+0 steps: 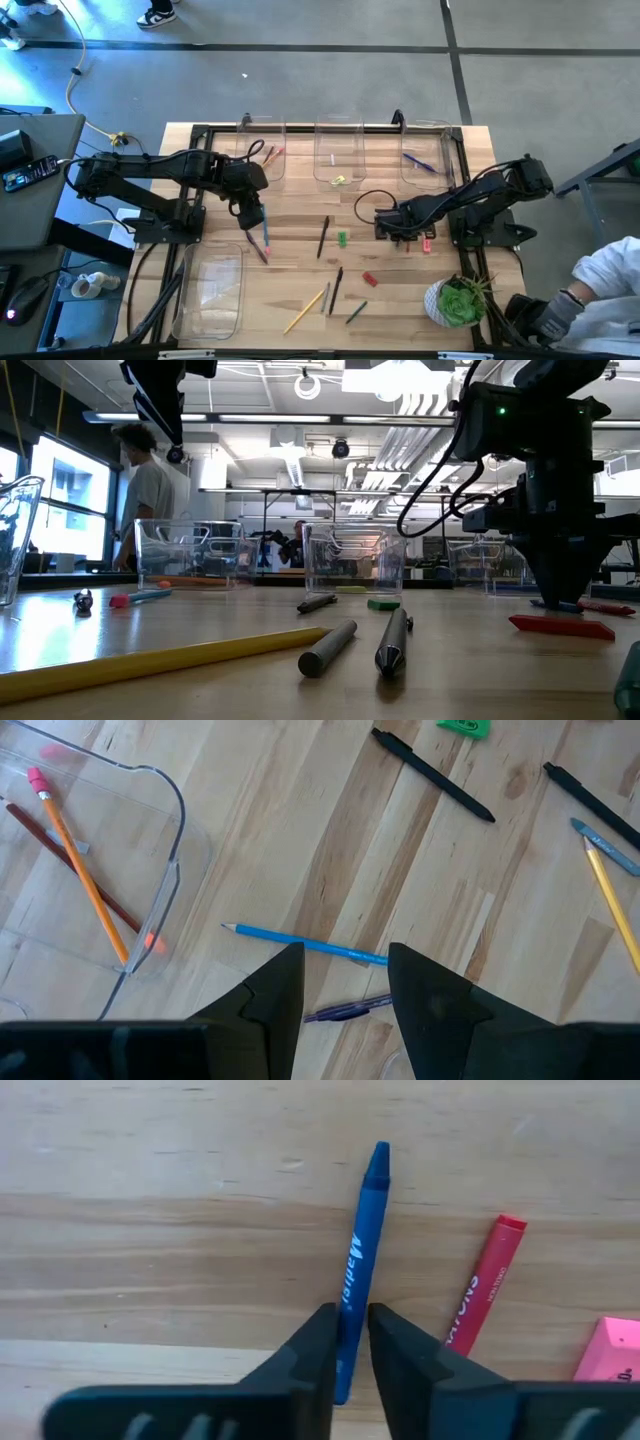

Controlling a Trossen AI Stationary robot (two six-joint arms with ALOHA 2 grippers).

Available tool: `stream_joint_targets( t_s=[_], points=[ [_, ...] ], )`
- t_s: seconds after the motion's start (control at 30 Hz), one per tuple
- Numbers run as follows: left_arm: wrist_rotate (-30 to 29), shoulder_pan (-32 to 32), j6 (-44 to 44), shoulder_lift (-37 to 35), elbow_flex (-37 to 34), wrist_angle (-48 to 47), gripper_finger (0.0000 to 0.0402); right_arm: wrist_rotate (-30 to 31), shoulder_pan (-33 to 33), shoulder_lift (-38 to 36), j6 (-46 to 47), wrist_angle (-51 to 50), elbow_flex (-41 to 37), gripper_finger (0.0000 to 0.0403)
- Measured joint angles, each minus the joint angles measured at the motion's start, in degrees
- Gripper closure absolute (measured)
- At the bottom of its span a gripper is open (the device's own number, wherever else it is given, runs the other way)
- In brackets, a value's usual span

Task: Sort crayons/erasers/pens/pencils in bins
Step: Put the blue crayon into the bottom transparent bin

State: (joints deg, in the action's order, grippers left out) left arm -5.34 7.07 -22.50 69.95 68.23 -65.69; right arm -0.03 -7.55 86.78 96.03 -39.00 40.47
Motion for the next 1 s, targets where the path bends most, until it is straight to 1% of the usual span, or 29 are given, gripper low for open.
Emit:
stream_joint_targets(
  t_s=[0.13, 0.2, 0.4, 0.6, 0.77, 0.87, 1.0],
  points=[
    [0.0, 0.0, 0.01, 0.0, 0.0, 0.0, 0.0268, -0.24, 0.42, 0.03, -0.3, -0.16, -0.04, 0.039],
    [0.0, 0.02, 0.0, 0.0, 0.0, 0.0, 0.0268, -0.22, 0.4, 0.04, -0.51, -0.15, -0.04, 0.0397],
    [0.0, 0.02, 0.15, 0.0, 0.0, 0.0, 0.0268, -0.58, 0.37, 0.07, -2.36, -0.04, -0.04, 0.0392],
    [0.02, 0.0, 0.15, 0.0, -0.02, -0.02, 0.0268, -1.67, -0.25, 0.11, -6.14, 0.11, 0.01, 0.04],
    [0.0, 0.01, 0.19, 0.0, -0.01, -0.04, 0.0268, -1.78, -1.76, 0.44, -8.17, -0.56, 2.09, 0.0401],
    [0.02, 0.02, 1.65, 0.0, -0.01, -0.08, 0.0262, -2.14, -2.48, 0.34, -9.5, 0.64, 2.86, 0.0401],
    [0.04, 0.02, 1.62, 0.0, 0.0, -0.26, 0.0243, -1.49, -3.8, 0.33, -10.19, 2.77, 3.69, 0.0402]
  ],
)
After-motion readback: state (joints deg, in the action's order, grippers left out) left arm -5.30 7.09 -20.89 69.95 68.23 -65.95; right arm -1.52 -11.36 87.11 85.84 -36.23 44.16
